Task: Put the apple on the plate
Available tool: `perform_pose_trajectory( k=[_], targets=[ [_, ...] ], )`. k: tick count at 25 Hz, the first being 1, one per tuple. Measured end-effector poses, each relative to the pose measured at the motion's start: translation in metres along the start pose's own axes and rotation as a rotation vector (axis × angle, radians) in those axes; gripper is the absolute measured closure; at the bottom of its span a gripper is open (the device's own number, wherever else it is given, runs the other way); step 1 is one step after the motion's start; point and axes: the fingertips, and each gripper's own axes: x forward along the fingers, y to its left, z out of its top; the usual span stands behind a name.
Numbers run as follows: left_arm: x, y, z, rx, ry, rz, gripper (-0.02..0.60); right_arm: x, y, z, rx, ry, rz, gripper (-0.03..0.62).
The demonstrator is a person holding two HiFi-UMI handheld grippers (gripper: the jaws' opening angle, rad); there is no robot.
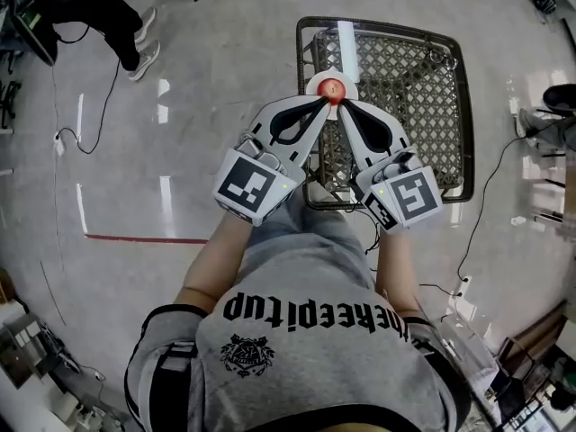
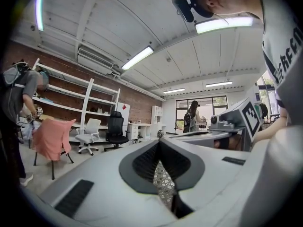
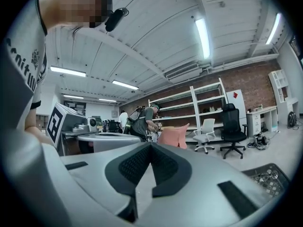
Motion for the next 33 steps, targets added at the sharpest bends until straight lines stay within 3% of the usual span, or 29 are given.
perform_pose_trajectory(
  k=[13,33],
  targets=[
    [-0.009,-0.023,0.012,0.009,-0.031,0.06,0.567,-0.023,0.014,0.006,-0.059,-0.002,0.07,0.591],
    [0.002,-0.05,0.021,0.029,-0.041,0.062,0.568,-0.05,0.006,0.013,-0.073,-0.021,0.079,0.591]
  ],
)
